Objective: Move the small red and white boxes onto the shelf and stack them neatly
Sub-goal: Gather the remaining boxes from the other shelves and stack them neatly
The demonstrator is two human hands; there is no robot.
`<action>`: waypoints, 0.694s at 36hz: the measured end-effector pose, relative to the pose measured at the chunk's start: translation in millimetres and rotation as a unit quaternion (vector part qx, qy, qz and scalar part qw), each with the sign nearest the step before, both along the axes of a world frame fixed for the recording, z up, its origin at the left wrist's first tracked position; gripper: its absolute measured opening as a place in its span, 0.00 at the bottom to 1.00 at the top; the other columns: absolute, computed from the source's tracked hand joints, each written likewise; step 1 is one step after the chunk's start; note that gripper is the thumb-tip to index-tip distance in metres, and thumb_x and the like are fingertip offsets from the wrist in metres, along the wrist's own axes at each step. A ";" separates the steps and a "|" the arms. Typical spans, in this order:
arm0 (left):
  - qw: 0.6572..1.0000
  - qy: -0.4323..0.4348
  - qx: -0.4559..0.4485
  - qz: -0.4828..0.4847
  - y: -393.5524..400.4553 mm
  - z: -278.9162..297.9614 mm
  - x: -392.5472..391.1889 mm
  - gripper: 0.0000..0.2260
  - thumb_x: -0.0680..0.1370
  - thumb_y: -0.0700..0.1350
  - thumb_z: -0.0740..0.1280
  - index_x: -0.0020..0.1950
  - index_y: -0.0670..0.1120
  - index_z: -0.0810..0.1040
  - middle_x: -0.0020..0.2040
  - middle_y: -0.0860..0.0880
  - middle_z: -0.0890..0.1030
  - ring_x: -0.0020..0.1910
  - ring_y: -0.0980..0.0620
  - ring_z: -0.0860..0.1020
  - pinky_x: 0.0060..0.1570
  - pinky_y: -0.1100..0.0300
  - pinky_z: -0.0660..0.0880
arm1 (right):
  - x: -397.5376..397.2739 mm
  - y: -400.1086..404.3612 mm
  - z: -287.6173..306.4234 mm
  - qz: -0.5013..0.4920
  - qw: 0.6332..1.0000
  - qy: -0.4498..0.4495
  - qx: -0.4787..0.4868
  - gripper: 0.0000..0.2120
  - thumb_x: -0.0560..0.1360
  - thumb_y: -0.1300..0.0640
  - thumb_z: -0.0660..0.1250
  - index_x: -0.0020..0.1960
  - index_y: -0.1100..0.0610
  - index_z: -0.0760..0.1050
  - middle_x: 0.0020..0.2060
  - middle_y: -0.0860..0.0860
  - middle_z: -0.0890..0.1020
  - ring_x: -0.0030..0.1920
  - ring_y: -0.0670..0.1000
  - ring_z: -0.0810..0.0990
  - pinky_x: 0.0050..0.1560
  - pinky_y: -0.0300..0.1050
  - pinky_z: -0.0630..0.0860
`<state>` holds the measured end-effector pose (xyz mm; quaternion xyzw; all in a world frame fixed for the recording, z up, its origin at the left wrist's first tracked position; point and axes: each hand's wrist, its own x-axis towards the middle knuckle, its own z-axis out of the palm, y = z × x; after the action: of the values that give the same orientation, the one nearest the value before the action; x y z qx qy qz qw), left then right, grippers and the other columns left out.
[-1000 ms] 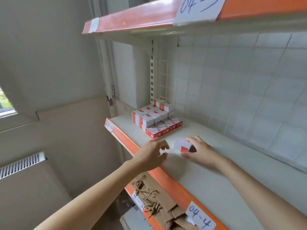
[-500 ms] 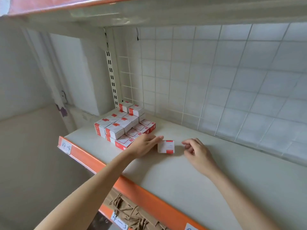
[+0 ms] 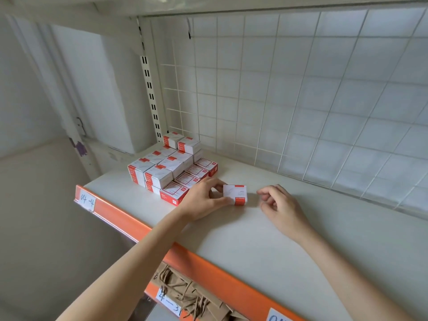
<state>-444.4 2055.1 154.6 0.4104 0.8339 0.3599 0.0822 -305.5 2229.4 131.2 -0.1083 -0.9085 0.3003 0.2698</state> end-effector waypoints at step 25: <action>0.968 0.196 -0.085 -0.133 -59.1 62.4 -34.1 0.07 0.76 0.45 0.69 0.52 0.47 0.81 0.46 0.49 0.78 0.41 0.54 0.76 0.42 0.60 0.74 | -68.2 -48.5 52.6 -0.014 0.988 -0.137 0.073 0.17 0.72 0.48 0.68 0.56 0.56 0.73 0.51 0.49 0.74 0.54 0.52 0.75 0.48 0.44 0.68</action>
<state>-478.5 1996.0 216.9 0.5715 0.7993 0.1860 -0.0007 -373.7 2180.9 183.8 -0.1417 -0.9546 0.2118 0.1539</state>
